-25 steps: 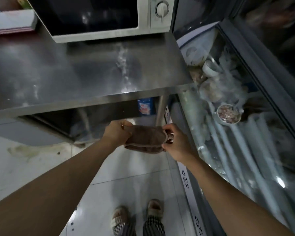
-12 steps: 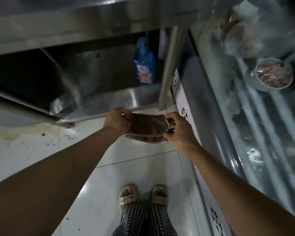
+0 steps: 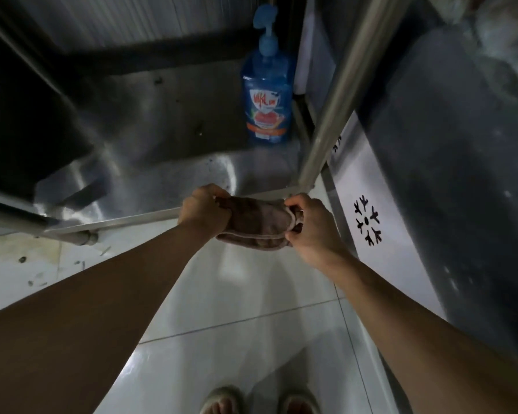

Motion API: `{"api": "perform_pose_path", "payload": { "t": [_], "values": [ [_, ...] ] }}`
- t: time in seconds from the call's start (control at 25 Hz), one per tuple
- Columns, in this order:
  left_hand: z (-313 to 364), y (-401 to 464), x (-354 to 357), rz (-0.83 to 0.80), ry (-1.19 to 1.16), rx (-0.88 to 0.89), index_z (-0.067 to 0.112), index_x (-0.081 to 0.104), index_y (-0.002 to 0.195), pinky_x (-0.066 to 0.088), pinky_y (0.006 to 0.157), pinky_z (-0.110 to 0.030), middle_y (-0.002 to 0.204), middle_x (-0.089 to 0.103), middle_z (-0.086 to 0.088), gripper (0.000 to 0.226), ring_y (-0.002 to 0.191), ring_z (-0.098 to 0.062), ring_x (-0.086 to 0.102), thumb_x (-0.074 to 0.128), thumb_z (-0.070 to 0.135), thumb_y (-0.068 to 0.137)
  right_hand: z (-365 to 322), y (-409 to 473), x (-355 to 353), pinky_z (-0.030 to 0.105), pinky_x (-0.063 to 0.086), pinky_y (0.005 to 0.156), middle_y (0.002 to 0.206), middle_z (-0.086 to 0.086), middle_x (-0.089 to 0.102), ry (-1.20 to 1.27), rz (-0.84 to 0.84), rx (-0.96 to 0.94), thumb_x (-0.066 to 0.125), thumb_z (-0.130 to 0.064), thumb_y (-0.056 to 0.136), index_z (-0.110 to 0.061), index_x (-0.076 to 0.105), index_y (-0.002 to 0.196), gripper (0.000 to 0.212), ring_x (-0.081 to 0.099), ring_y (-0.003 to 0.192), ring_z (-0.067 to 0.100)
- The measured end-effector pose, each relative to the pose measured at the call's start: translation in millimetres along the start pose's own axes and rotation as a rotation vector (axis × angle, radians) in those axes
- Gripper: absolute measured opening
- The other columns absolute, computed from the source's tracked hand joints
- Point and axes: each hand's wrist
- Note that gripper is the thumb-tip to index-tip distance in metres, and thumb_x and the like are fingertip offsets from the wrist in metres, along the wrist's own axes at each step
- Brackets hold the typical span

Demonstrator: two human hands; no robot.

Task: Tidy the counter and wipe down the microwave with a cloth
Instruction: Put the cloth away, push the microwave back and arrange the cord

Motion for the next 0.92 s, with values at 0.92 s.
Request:
{"api": "perform_pose_path", "payload": {
  "t": [0.92],
  "values": [
    [-19.9, 175.2, 92.2, 0.324, 0.253, 0.071, 0.028, 0.062, 0.106, 0.041, 0.068, -0.033, 0.108, 0.063, -0.01, 0.025, 0.097, -0.034, 0.062, 0.059, 0.018, 0.083, 78.7, 197.0, 90.7, 0.033, 0.046, 0.09, 0.132, 0.013, 0.04, -0.568, 0.186, -0.334, 0.049, -0.009, 0.094, -0.014, 0.043, 0.136, 0.043, 0.045, 0.119, 0.028]
  ]
}}
Point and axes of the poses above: each hand's wrist, its own y-axis towards the middle knuckle, its own x-axis out of the palm, z = x × y
